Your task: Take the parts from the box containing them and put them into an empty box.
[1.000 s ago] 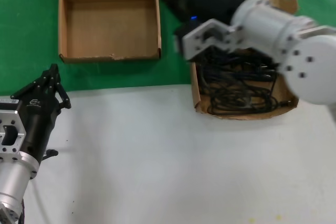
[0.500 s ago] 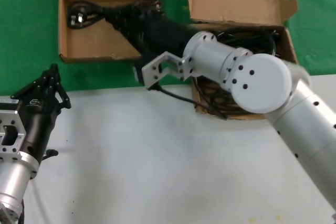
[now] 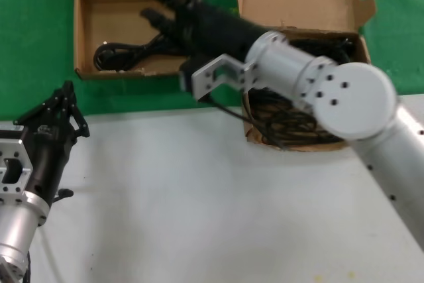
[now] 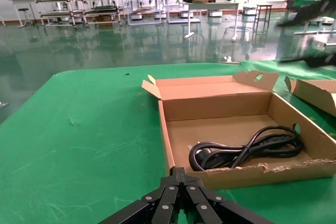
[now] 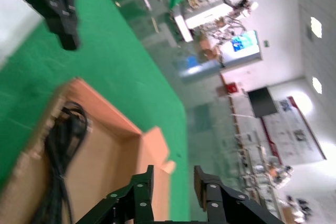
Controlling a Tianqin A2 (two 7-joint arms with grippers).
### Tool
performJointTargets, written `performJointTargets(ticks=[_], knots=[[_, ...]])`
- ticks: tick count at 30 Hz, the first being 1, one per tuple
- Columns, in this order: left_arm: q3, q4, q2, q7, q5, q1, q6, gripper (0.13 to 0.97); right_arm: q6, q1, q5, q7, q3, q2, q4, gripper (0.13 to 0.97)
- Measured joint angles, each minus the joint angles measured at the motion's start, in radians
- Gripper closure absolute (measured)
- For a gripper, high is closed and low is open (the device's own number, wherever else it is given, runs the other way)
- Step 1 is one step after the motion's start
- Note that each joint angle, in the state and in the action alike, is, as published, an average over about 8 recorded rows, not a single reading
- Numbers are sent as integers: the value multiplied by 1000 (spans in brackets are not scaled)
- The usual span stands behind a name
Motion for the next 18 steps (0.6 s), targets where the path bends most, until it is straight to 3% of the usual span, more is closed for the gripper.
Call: performJointTargets(ticks=[9,18], knots=[[0,0,0,0,0,0,0,952,-25,-125,-171,196,161,102,268,719],[0,0,0,0,0,0,0,947,29,-221,-163,248,242,180,389,527]])
